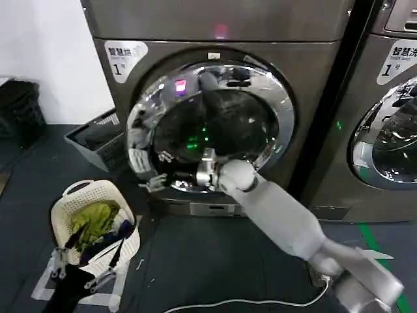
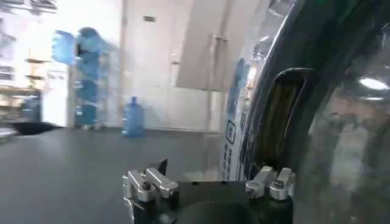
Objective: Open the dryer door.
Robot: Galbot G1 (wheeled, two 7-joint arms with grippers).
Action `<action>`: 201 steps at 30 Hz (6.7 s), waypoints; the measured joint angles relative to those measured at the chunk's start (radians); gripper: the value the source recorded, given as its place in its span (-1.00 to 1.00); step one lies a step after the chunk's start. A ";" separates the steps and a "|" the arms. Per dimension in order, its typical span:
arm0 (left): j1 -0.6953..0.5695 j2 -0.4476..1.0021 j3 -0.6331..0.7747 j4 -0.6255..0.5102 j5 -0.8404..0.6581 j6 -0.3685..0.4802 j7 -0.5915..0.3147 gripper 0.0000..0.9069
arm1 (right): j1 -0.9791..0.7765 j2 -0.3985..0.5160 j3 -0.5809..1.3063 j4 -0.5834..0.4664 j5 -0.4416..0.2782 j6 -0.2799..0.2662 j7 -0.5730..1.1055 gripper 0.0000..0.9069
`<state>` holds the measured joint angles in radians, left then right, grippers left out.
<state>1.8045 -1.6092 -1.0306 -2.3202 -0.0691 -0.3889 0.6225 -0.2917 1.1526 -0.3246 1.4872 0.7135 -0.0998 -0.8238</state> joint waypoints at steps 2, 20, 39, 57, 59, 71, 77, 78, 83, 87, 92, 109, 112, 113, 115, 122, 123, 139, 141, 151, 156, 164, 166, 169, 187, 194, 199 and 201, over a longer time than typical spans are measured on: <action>-0.013 0.000 -0.013 0.003 -0.058 0.024 0.000 1.00 | -0.006 -0.025 -0.003 0.025 0.008 0.000 -0.014 1.00; -0.164 0.317 -0.057 0.145 -0.315 0.143 -0.054 1.00 | -0.092 -0.268 0.029 0.210 0.141 0.102 -0.333 1.00; -0.669 0.674 0.382 0.423 -0.348 0.223 -0.028 1.00 | -0.351 -0.458 0.391 0.196 0.262 0.109 -0.493 1.00; -1.009 0.569 0.845 0.509 -0.361 0.196 0.023 1.00 | -1.387 -0.380 1.430 0.472 0.352 0.303 -0.320 1.00; -1.022 0.555 0.876 0.509 -0.362 0.195 0.032 1.00 | -1.467 -0.315 1.520 0.496 0.351 0.338 -0.278 1.00; -1.129 0.462 1.098 0.566 -0.325 0.151 0.040 1.00 | -1.664 0.160 1.933 0.571 -0.067 0.385 0.266 1.00; -1.209 0.374 1.218 0.631 -0.313 0.156 0.002 1.00 | -1.623 0.321 2.066 0.596 -0.204 0.274 0.565 1.00; -1.222 0.358 1.235 0.643 -0.309 0.156 -0.006 1.00 | -1.612 0.344 2.092 0.597 -0.214 0.252 0.603 1.00; -1.281 0.269 1.325 0.708 -0.267 0.148 -0.072 1.00 | -1.552 0.428 2.215 0.618 -0.330 0.083 0.800 1.00; -1.312 0.216 1.382 0.758 -0.252 0.148 -0.111 1.00 | -1.506 0.457 2.327 0.592 -0.473 -0.026 0.975 1.00; -1.345 0.164 1.435 0.806 -0.247 0.147 -0.127 1.00 | -1.494 0.457 2.474 0.493 -0.578 -0.037 1.111 1.00; -1.379 0.055 1.487 0.901 -0.090 0.163 -0.275 1.00 | -1.558 0.449 2.696 0.127 -0.672 0.011 1.158 1.00; -1.378 0.037 1.488 0.916 -0.041 0.172 -0.316 1.00 | -1.558 0.422 2.692 0.116 -0.688 0.035 1.146 1.00; -1.378 0.032 1.488 0.920 -0.038 0.180 -0.322 1.00 | -1.558 0.415 2.688 0.110 -0.693 0.052 1.138 1.00; -1.375 0.022 1.487 0.920 -0.039 0.193 -0.323 1.00 | -1.561 0.405 2.684 0.099 -0.702 0.092 1.120 1.00; -1.385 0.019 1.487 0.924 -0.044 0.196 -0.311 1.00 | -1.571 0.384 2.678 0.072 -0.700 0.167 1.082 1.00; -1.387 0.019 1.487 0.924 -0.045 0.197 -0.310 1.00 | -1.572 0.380 2.678 0.070 -0.700 0.170 1.080 1.00; -1.286 0.184 1.472 0.662 -0.188 0.263 -0.190 1.00 | -1.560 0.348 2.636 0.091 -0.699 0.171 1.061 1.00; -1.274 0.188 1.490 0.635 -0.180 0.263 -0.191 1.00 | -1.560 0.346 2.631 0.093 -0.701 0.173 1.061 1.00; -1.316 0.087 1.572 0.689 -0.131 0.262 -0.224 1.00 | -1.558 0.352 2.618 0.103 -0.702 0.175 1.059 1.00; -1.344 0.019 1.583 0.768 -0.115 0.260 -0.255 1.00 | -1.556 0.358 2.618 0.114 -0.702 0.175 1.058 1.00; -1.377 0.000 1.577 0.898 -0.092 0.277 -0.333 1.00 | -1.551 0.371 2.614 0.129 -0.704 0.175 1.057 1.00; -1.380 0.000 1.577 0.920 -0.089 0.288 -0.352 1.00 | -1.549 0.375 2.613 0.133 -0.705 0.175 1.057 1.00; -1.381 0.000 1.577 0.947 -0.081 0.311 -0.383 1.00 | -1.546 0.378 2.611 0.141 -0.707 0.175 1.057 1.00; -1.339 0.000 1.511 0.909 -0.112 0.551 -0.386 1.00 | -1.531 0.389 2.584 0.170 -0.710 0.140 1.056 1.00; -1.281 0.000 1.473 0.700 -0.210 0.661 -0.363 1.00 | -1.540 0.371 2.576 0.164 -0.680 0.130 1.031 1.00; -1.214 0.071 1.414 0.507 -0.277 0.710 -0.392 1.00 | -1.535 0.347 2.572 0.162 -0.673 0.129 0.998 1.00; -1.176 0.204 1.375 0.432 -0.297 0.715 -0.392 1.00 | -1.528 0.336 2.564 0.162 -0.674 0.127 0.989 1.00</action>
<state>0.6287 -1.4053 0.3439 -1.8882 -0.3666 0.3262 0.2306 -1.8195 1.4881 2.2395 1.6494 0.0399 0.0273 0.1654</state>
